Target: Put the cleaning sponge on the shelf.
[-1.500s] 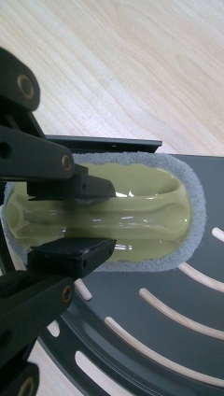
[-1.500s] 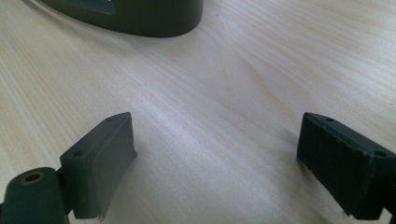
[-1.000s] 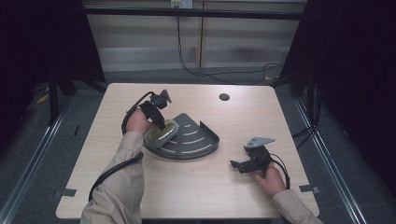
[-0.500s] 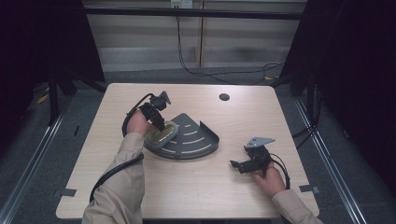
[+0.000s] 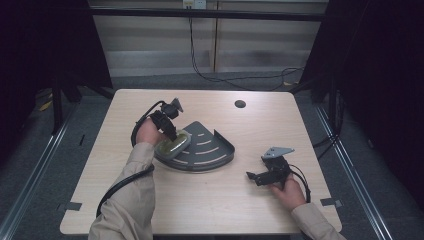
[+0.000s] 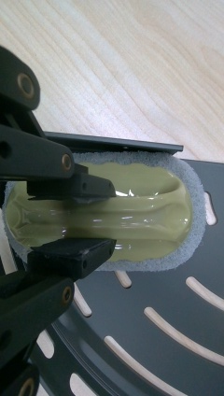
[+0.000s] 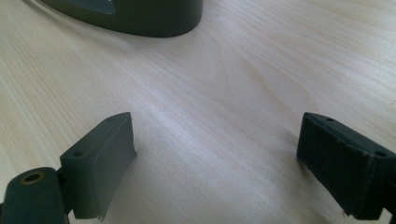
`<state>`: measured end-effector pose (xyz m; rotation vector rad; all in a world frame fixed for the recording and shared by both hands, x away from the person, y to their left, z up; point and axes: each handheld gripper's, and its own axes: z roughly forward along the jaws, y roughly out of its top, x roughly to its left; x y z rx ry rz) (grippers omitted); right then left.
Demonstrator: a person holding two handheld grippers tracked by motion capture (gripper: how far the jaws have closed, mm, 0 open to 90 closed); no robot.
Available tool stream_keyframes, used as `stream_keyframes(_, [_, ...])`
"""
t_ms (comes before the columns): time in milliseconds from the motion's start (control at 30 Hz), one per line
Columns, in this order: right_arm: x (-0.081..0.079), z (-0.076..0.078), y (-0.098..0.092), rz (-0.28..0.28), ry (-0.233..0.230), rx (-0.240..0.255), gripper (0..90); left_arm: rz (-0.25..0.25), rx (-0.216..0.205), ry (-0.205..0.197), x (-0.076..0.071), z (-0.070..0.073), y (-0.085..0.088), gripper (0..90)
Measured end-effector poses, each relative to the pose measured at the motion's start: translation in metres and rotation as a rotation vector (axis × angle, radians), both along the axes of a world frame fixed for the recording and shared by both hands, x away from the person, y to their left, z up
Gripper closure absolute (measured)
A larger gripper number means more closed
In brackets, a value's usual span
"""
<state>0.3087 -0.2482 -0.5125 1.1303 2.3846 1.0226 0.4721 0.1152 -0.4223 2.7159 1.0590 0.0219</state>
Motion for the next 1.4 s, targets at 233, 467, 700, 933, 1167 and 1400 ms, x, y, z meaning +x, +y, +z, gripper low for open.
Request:
stream_keyframes(233, [0.0000, 0.0000, 0.0000, 0.000, 0.000, 0.000, 10.8, -0.016, 0.009, -0.002, 0.0005, -0.0001, -0.0003, 70.8])
stream_keyframes(467, [0.0000, 0.0000, 0.0000, 0.000, 0.000, 0.000, 10.8, -0.023, 0.010, 0.000, 0.0007, -0.0006, 0.0000, 70.6])
stream_keyframes(700, [0.0000, 0.0000, 0.0000, 0.001, 0.000, 0.000, 10.8, -0.003, 0.015, 0.007, 0.0002, -0.0031, 0.0013, 66.9])
stream_keyframes(933, [0.0001, 0.0000, -0.0001, 0.001, -0.001, 0.000, 10.8, 0.022, 0.027, 0.015, 0.0001, -0.0035, 0.0027, 60.1])
stream_keyframes(1167, [0.0001, 0.0000, -0.0001, 0.001, -0.001, -0.001, 10.8, 0.034, 0.034, 0.010, 0.0007, 0.0000, 0.0038, 49.2])
stream_keyframes(1400, [0.0001, 0.0000, -0.0001, 0.001, -0.001, -0.001, 10.8, 0.051, 0.051, 0.009, 0.0004, 0.0025, 0.0047, 37.8])
